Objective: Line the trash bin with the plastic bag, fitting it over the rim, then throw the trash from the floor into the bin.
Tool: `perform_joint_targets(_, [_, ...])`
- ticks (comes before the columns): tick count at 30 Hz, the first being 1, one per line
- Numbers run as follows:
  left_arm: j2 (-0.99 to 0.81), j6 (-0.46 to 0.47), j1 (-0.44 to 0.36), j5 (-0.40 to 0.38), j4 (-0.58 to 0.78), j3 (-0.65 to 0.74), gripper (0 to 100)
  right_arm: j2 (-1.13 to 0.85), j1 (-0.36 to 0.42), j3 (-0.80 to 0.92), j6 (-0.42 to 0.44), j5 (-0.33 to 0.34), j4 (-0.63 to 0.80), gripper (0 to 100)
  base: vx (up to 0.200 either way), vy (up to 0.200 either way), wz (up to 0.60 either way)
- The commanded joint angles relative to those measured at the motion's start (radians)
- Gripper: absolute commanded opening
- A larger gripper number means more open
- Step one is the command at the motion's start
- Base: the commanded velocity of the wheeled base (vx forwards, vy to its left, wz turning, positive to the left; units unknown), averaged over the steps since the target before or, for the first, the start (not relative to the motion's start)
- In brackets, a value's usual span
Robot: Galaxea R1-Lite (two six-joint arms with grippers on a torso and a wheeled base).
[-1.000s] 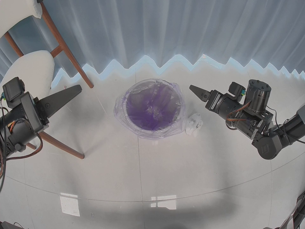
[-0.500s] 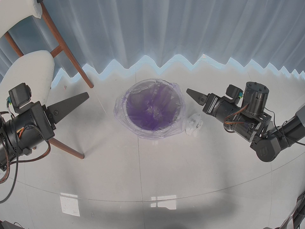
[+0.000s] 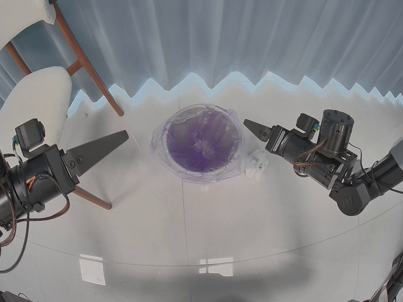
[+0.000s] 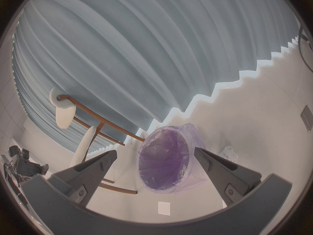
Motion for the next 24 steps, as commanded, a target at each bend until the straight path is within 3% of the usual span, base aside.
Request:
perform_joint_targets(1, [0.007,0.001,0.026,-0.012,0.004,0.019,100,0.002,0.003,0.001,-0.001,0.0,0.0,100,0.0,0.0,0.0])
perform_joint_targets(4, [0.007,0.011,0.038,-0.014,0.004,0.039,100,-0.001,0.003,0.001,-0.001,0.0,0.0,100,0.0,0.0,0.0])
perform_joint_targets(10, [0.004,0.133,0.124,-0.014,0.019,0.099,100,-0.002,0.004,0.008,-0.001,0.0,0.004,100,0.0,0.0,0.0])
perform_joint_targets(24, [0.007,0.132,0.112,-0.054,0.024,0.108,100,0.004,0.004,0.014,-0.024,-0.004,0.012,100,0.2,0.0,0.0])
